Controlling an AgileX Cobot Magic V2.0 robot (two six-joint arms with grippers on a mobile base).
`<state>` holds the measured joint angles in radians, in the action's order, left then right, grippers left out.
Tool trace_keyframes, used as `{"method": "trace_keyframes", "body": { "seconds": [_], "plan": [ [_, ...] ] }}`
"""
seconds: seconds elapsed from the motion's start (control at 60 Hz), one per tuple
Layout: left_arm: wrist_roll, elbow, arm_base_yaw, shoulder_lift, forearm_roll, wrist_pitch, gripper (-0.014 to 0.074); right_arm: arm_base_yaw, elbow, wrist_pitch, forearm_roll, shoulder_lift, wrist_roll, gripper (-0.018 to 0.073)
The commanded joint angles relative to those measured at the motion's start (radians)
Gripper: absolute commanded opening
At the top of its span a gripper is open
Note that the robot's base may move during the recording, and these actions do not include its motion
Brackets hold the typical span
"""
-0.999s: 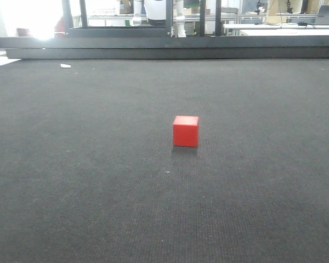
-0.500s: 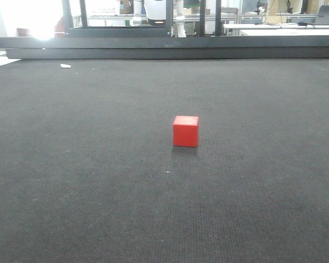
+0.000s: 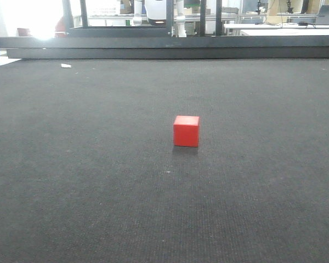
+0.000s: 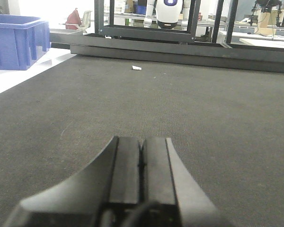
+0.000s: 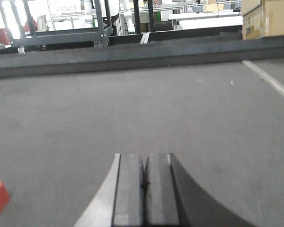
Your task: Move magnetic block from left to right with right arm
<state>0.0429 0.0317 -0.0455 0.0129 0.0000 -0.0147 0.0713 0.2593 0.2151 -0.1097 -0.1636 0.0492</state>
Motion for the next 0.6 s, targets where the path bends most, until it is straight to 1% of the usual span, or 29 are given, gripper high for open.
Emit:
{"method": "trace_keyframes", "body": {
  "seconds": [0.0, 0.05, 0.083, 0.183, 0.233, 0.283, 0.316, 0.383, 0.483, 0.583],
  "plan": [
    [0.004, 0.005, 0.001, 0.013, 0.000, 0.091, -0.0116, -0.001, 0.128, -0.070, -0.004, -0.118, 0.001, 0.0116],
    [0.004, 0.005, 0.001, 0.013, 0.000, 0.091, -0.0116, -0.008, 0.177, -0.054, -0.004, -0.186, 0.001, 0.0174],
    [0.004, 0.005, 0.001, 0.013, 0.000, 0.091, -0.0116, -0.018, 0.210, -0.036, -0.004, -0.236, 0.001, 0.0233],
    [0.004, 0.005, 0.001, 0.013, 0.000, 0.091, -0.0116, -0.062, 0.307, 0.021, -0.004, -0.379, 0.001, 0.0442],
    [0.004, 0.005, 0.001, 0.013, 0.000, 0.091, -0.0116, -0.089, 0.353, 0.046, -0.003, -0.454, 0.001, 0.0524],
    [0.004, 0.005, 0.001, 0.013, 0.000, 0.091, -0.0116, -0.119, 0.400, 0.073, -0.003, -0.520, 0.001, 0.0583],
    [0.004, 0.005, 0.001, 0.013, 0.000, 0.091, -0.0116, -0.143, 0.429, 0.090, -0.003, -0.558, 0.001, 0.0611],
    [0.004, 0.005, 0.001, 0.013, 0.000, 0.091, -0.0116, -0.199, 0.508, 0.145, -0.003, -0.659, 0.001, 0.0634],
    [0.004, 0.005, 0.001, 0.013, 0.000, 0.091, -0.0116, -0.299, 0.603, 0.198, -0.003, -0.791, 0.009, 0.0635],
    [0.004, 0.005, 0.001, 0.013, 0.000, 0.091, -0.0116, -0.386, 0.717, 0.260, -0.003, -0.918, 0.070, 0.0634]
  ]
}}
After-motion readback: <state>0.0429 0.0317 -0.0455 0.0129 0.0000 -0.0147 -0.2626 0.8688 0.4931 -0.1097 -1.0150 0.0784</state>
